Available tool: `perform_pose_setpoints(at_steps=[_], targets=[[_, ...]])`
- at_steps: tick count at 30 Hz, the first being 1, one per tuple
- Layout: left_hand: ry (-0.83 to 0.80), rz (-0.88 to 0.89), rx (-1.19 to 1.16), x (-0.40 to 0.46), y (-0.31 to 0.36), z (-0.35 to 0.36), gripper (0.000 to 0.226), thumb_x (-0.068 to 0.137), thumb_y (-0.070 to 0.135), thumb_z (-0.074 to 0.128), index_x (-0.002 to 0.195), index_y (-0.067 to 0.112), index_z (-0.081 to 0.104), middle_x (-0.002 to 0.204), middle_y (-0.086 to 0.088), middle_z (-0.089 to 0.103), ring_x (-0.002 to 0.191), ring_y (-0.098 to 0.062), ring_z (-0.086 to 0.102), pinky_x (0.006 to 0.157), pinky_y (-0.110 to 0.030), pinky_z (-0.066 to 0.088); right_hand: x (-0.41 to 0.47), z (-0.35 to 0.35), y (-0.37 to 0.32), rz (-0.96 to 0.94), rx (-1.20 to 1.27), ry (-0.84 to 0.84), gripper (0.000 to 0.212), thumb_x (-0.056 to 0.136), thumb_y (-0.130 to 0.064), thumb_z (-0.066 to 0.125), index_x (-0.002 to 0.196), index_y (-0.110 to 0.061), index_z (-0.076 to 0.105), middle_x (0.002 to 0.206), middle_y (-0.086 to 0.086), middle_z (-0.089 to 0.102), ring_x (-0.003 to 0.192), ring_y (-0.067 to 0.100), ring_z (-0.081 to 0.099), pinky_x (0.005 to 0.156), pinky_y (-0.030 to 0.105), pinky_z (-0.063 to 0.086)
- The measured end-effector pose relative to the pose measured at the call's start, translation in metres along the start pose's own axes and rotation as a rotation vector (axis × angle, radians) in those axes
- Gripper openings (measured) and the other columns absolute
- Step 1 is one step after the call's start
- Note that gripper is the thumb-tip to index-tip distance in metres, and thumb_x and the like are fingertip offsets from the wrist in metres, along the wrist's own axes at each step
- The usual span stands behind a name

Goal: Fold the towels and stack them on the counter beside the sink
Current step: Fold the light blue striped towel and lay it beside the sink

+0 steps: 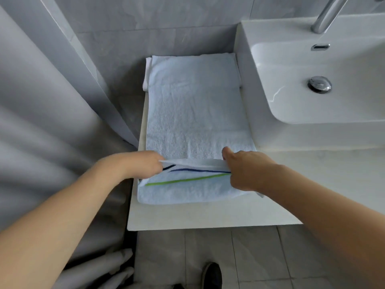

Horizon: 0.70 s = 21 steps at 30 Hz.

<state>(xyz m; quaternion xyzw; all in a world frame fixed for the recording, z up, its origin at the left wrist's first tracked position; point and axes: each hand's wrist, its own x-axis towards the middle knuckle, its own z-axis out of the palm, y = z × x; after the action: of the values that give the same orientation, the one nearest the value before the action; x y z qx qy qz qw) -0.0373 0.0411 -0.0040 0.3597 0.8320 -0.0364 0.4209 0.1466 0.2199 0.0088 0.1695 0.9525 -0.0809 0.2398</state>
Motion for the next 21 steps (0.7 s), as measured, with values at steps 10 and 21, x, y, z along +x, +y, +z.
perform_pose_setpoints(at_steps=[10,21], targets=[[0.749,-0.101,-0.852,0.054,-0.022,-0.053,0.014,0.086,0.022,0.067,0.081,0.010,0.070,0.078,-0.005,0.071,0.069,-0.022,0.066,0.064,-0.036,0.053,0.079,-0.088,0.045,0.132,-0.182,0.247,0.019,0.084,0.003,0.046,0.092,-0.014,0.049,0.077,0.002,0.045,0.074,0.028,0.048,0.067,0.032,0.039],[0.854,-0.048,-1.209,0.130,-0.039,-0.119,0.025,0.099,0.026,0.056,0.101,0.005,0.068,0.098,-0.013,0.074,0.085,-0.027,0.072,0.069,-0.038,0.060,0.204,-0.130,0.092,0.167,-0.264,0.459,0.024,0.082,0.002,0.049,0.101,-0.012,0.043,0.074,0.004,0.045,0.068,0.027,0.043,0.063,0.034,0.037]])
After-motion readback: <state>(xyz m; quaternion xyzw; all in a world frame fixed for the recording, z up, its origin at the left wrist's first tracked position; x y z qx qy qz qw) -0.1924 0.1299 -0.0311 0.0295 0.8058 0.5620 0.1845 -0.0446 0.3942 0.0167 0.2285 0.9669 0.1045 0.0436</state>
